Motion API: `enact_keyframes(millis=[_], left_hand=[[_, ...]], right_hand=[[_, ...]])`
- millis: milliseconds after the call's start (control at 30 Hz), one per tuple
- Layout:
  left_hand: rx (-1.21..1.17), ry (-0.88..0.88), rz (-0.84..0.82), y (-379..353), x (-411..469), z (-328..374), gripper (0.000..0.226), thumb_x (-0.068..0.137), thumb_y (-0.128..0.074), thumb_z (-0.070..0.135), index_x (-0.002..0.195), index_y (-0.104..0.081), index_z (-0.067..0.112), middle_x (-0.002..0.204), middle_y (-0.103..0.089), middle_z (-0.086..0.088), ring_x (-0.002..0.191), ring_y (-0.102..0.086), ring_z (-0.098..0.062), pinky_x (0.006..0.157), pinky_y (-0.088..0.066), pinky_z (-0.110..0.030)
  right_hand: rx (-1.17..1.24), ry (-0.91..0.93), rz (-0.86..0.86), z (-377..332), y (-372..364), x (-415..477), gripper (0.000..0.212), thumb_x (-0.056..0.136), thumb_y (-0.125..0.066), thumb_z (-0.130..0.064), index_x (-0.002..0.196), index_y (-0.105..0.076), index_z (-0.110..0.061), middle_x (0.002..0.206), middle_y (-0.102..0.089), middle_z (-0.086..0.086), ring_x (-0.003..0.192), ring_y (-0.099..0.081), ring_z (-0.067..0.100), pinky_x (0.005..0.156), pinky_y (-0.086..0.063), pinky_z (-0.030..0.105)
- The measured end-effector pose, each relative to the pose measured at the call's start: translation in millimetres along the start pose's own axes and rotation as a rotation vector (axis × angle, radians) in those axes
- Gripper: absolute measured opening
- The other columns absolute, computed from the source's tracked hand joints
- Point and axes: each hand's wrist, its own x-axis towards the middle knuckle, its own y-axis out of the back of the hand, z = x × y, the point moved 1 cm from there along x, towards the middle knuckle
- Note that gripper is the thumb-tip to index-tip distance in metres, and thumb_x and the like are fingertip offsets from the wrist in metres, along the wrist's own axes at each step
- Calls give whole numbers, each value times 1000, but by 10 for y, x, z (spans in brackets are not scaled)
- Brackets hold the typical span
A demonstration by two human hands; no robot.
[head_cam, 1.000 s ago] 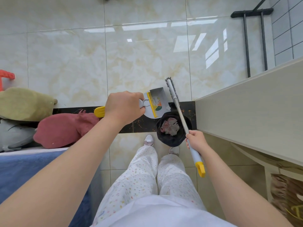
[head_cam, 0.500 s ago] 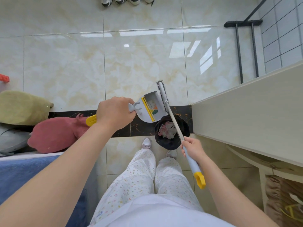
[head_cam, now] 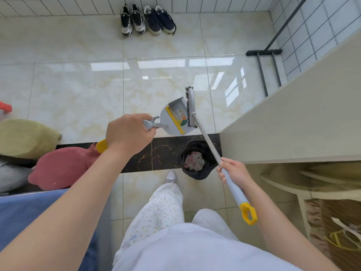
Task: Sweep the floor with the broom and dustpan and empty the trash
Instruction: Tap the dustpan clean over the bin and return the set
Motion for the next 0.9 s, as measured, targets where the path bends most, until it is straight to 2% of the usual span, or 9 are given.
enact_keyframes(millis=[133, 300, 400, 500, 567, 667, 800, 900], left_hand=[[-36, 28, 109, 117, -330, 99, 18, 86, -61, 41, 95, -73, 30, 67, -62, 4, 61, -50, -19, 53, -37, -22], [-61, 54, 193, 267, -842, 290, 20, 84, -61, 44, 93, -72, 30, 70, -67, 2, 68, -60, -26, 58, -48, -29], [-4, 1, 244, 364, -1205, 465, 19, 85, -60, 43, 93, -72, 30, 66, -63, 3, 64, -58, -26, 56, -42, -26], [37, -33, 288, 448, -1533, 567, 19, 86, -61, 42, 93, -73, 29, 62, -58, 3, 59, -48, -22, 55, -37, -24], [72, -55, 314, 515, -1765, 605, 19, 86, -61, 41, 93, -73, 29, 62, -60, 1, 57, -45, -21, 54, -34, -23], [132, -111, 322, 624, -2040, 636, 16, 86, -62, 37, 88, -74, 26, 56, -53, 2, 53, -46, -23, 53, -32, -22], [176, -197, 347, 733, -2393, 597, 12, 83, -67, 34, 84, -74, 25, 53, -41, 5, 49, -40, -22, 53, -32, -23], [220, -276, 347, 764, -2669, 514, 11, 82, -68, 34, 84, -74, 26, 51, -42, 4, 46, -38, -22, 52, -30, -21]], right_hand=[[34, 44, -44, 65, 156, -228, 43, 95, -46, -2, 138, -44, -7, 71, -50, 12, 44, -42, 13, 38, -38, 19], [-23, 129, -105, 331, 359, -613, 31, 95, -45, 0, 125, -52, 6, 70, -47, 11, 44, -41, 12, 39, -36, 19], [-39, 185, -120, 568, 504, -841, 29, 95, -45, 0, 123, -55, 4, 69, -47, 11, 44, -40, 12, 39, -35, 19], [-61, 233, -122, 769, 626, -1066, 27, 95, -45, 0, 119, -56, 7, 68, -46, 11, 43, -40, 12, 38, -36, 19], [-75, 260, -121, 910, 704, -1240, 24, 95, -45, 1, 116, -58, 3, 68, -47, 10, 45, -40, 13, 38, -37, 19], [-63, 258, -108, 1133, 787, -1448, 21, 95, -45, 1, 110, -60, 1, 68, -48, 10, 47, -40, 14, 38, -37, 19], [2, 223, -74, 1519, 779, -1718, 19, 95, -45, 2, 100, -59, -9, 68, -47, 12, 38, -41, 11, 36, -36, 18], [44, 225, -56, 1854, 703, -1927, 20, 95, -45, 3, 97, -58, -13, 68, -48, 12, 37, -41, 10, 35, -36, 18]])
